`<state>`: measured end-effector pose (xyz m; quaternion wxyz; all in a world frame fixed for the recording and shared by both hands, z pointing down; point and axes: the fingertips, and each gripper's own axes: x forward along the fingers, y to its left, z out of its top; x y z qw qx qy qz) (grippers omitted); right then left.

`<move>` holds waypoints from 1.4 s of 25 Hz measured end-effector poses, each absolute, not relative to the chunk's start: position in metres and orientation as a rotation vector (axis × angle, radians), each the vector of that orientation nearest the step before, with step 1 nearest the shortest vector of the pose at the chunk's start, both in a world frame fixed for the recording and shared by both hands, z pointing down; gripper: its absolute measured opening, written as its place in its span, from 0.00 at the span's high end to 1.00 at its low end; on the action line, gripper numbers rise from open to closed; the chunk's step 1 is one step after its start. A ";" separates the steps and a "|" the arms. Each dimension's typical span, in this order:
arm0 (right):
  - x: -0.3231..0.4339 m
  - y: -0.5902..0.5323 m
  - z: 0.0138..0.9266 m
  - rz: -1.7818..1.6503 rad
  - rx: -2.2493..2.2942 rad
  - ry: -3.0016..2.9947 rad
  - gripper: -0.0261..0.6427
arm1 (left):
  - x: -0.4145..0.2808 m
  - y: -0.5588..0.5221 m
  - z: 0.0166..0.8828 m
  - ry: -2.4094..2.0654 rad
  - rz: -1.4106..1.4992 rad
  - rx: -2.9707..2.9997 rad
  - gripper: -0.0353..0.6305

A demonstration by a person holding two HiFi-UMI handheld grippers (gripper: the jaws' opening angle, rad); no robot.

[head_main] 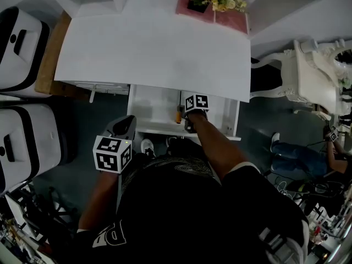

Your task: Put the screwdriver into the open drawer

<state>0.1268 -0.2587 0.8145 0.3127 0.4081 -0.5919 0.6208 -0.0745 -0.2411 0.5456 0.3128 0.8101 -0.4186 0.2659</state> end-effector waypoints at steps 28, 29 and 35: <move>0.130 -0.254 0.813 1.658 1.085 -1.553 0.80 | -0.077 -0.233 0.538 -1.122 0.683 2.150 0.92; 0.130 -0.254 0.813 1.654 1.087 -1.553 0.80 | -0.077 -0.233 0.538 -1.121 0.682 2.153 0.92; 0.132 -0.252 0.807 1.636 1.108 -1.557 0.80 | -0.079 -0.229 0.534 -1.113 0.672 2.173 0.92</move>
